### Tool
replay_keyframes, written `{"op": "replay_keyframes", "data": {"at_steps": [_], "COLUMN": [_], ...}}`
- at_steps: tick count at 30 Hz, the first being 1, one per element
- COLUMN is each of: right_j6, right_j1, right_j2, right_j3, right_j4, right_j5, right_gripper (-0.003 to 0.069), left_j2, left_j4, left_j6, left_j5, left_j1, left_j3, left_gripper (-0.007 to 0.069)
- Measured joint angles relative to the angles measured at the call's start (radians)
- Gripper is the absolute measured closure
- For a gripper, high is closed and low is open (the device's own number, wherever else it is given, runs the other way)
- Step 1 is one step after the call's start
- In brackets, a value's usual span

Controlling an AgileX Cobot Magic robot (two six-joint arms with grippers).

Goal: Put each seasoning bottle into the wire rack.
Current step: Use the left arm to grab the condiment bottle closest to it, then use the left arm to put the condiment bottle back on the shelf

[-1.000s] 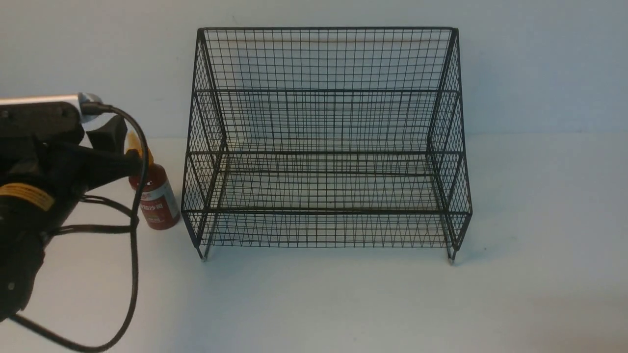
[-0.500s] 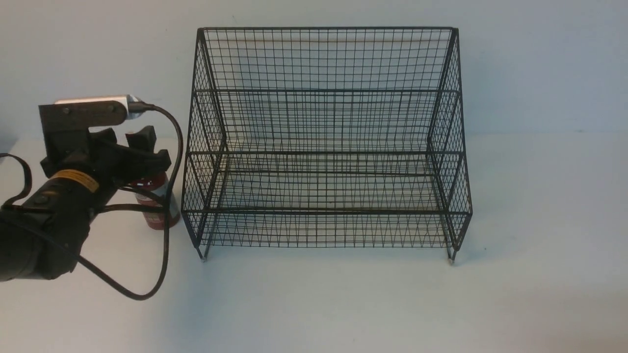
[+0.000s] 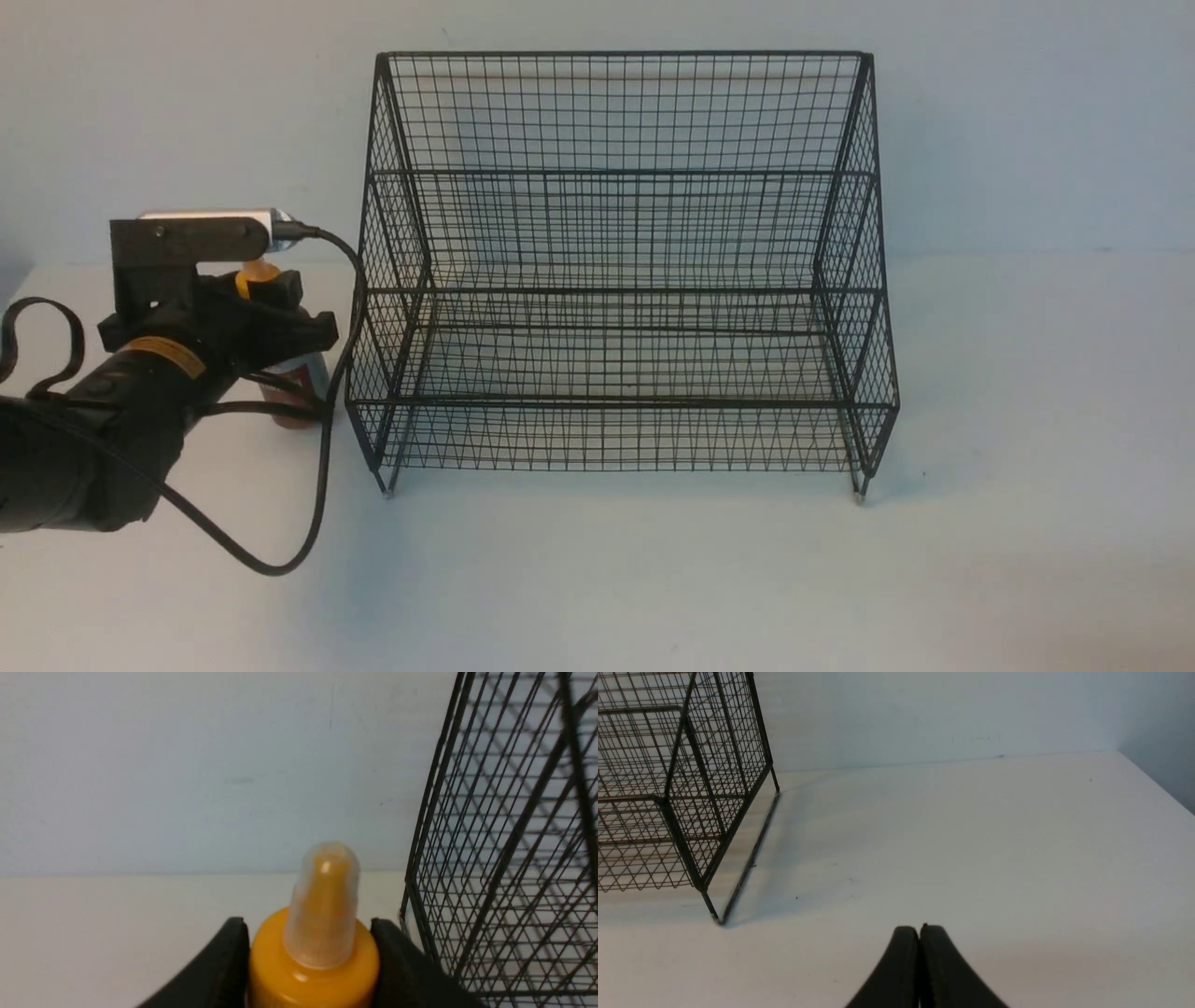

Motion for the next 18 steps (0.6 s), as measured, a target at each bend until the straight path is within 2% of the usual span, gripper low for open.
{"op": "replay_keyframes", "data": {"at_steps": [5, 9, 12, 18], "right_j6": [0.000, 0.000, 0.000, 0.000], "right_j1": [0.000, 0.000, 0.000, 0.000], "right_j2": [0.000, 0.000, 0.000, 0.000], "right_j3": [0.000, 0.000, 0.000, 0.000], "right_j4": [0.000, 0.000, 0.000, 0.000], "right_j5": [0.000, 0.000, 0.000, 0.000], "right_gripper": [0.0673, 0.0673, 0.0673, 0.0673], "left_j2": [-0.140, -0.284, -0.400, -0.548], "left_j4": [0.000, 0.000, 0.000, 0.000], "left_j6": [0.089, 0.106, 0.103, 0.020], "left_j5": [0.108, 0.208, 0.252, 0.301], "left_j1": [0.000, 0.000, -0.013, -0.088], "left_j3": [0.000, 0.000, -0.003, -0.037], "left_gripper": [0.0335, 0.0335, 0.0335, 0.0335]}}
